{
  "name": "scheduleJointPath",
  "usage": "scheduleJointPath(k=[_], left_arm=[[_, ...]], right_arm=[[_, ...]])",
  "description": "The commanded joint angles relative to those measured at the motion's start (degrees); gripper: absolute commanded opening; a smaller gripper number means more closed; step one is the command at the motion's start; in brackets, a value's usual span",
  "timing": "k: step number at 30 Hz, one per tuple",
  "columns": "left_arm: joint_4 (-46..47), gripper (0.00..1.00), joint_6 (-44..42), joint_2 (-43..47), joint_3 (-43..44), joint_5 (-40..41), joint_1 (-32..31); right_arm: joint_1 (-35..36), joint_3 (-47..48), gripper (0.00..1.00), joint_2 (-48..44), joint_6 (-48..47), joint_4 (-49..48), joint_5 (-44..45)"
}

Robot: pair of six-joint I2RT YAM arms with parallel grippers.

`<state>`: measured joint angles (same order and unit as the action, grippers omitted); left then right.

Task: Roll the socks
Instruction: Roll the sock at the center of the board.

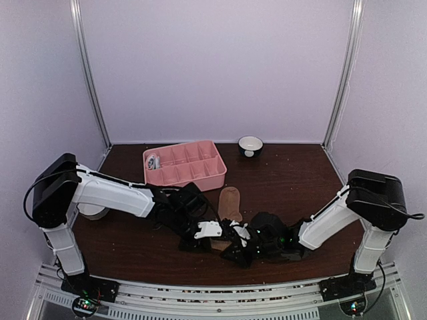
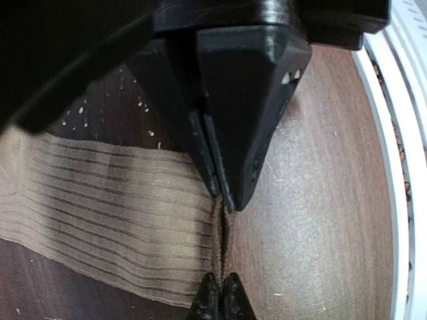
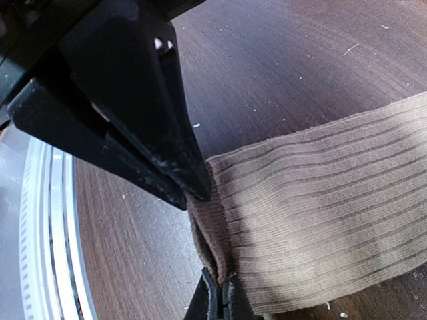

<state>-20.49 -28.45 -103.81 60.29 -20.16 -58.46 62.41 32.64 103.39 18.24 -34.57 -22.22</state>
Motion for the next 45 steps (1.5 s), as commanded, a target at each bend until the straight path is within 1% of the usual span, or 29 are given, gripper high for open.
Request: scheduleJointPath(k=[1,5,11,14,17,20,22,25,28,29,31,32,33,34,35,37,39,40,41,43,44,45], left_arm=[[-2.62,0.0,2.95,-2.89,2.9,-3.76,1.43],[-6.37,0.0,4.56,-5.5,5.68,-6.45,2.22],[-12.88,0.0,7.03,-11.24,11.19,-9.01,3.73],[-15.32,0.0,8.48,-13.78,13.98,-12.45,5.39],[-19.12,0.0,8.89,-16.05,16.88,-16.05,6.47],[-21.23,0.0,9.39,-17.49,18.27,-18.25,7.39],[-21.3,0.0,9.85,-17.74,18.6,-18.2,7.68],[-22.05,0.0,10.38,-18.43,19.63,-17.73,7.79],[-25.05,0.0,10.23,-19.97,22.19,-18.26,7.74],[-26.19,0.0,10.01,-20.35,22.91,-18.85,7.74],[-27.54,0.0,9.22,-20.4,23.7,-19.62,7.74],[-27.91,0.0,8.74,-20.2,23.73,-19.66,7.74],[-28.24,0.0,8.31,-19.94,23.73,-19.73,7.74],[-28.43,0.0,8.04,-19.68,23.67,-19.92,7.73],[-28.57,0.0,7.87,-19.46,23.49,-20.36,7.74],[-28.93,0.0,7.71,-19.24,23.34,-21.52,7.74],[-29.35,0.0,7.73,-19.4,23.46,-22.55,7.74],[-29.7,0.0,7.63,-19.58,23.42,-23.08,7.74],[-30.11,0.0,7.57,-19.85,23.63,-23.65,7.74],[-31.43,0.0,7.12,-20.62,24.15,-24.56,7.74],[-31.67,0.0,7.09,-20.86,24.32,-24.65,7.74],[-31.67,0.0,7.02,-21.02,24.22,-24.55,7.77]], right_arm=[[0.12,-3.63,0.0,1.6,0.27,11.19,1.74],[0.13,-6.31,0.01,-0.31,2.99,6.33,3.75],[0.22,-9.59,0.17,-2.26,6.34,-0.89,3.99],[0.28,-11.26,0.21,-2.82,6.95,-3.6,3.79],[0.41,-13.74,0.27,-4.44,7.33,-6.16,3.77],[0.65,-16.26,0.28,-7.39,7.14,-7.08,4.99],[0.79,-17.95,0.29,-9.7,7.08,-7.54,6.32],[1.32,-20.02,0.31,-13.58,6.87,-7.58,8.6],[2.4,-20.51,0.35,-17.47,5.64,-3.7,12.83],[3.2,-19.9,0.37,-18.84,4.73,-0.98,15.28],[5.65,-18.12,0.38,-22.18,2.63,5.78,24.61],[6.88,-17.61,0.4,-23.76,1.67,8.35,29.61],[8.06,-17.12,0.52,-25.45,1.36,10.91,34.49],[8.9,-17.06,0.93,-27.03,0.57,11.91,37.59],[9.51,-17.3,0.99,-28.71,-0.29,12.25,40.06],[9.9,-18.08,1.0,-31.39,1.23,12.52,45.46],[9.71,-19.47,1.0,-33.14,7.7,12.75,52.79],[9.59,-20.05,1.0,-34.02,10.88,13.87,53.21],[9.57,-22.29,1.0,-34.96,12.02,10.96,51.67],[9.48,-27.24,1.0,-36.65,13.36,1.16,50.08],[9.48,-27.78,1.0,-36.63,11.65,-0.8,47.96],[9.67,-27.31,0.96,-35.55,8.7,-1.78,45.14]])
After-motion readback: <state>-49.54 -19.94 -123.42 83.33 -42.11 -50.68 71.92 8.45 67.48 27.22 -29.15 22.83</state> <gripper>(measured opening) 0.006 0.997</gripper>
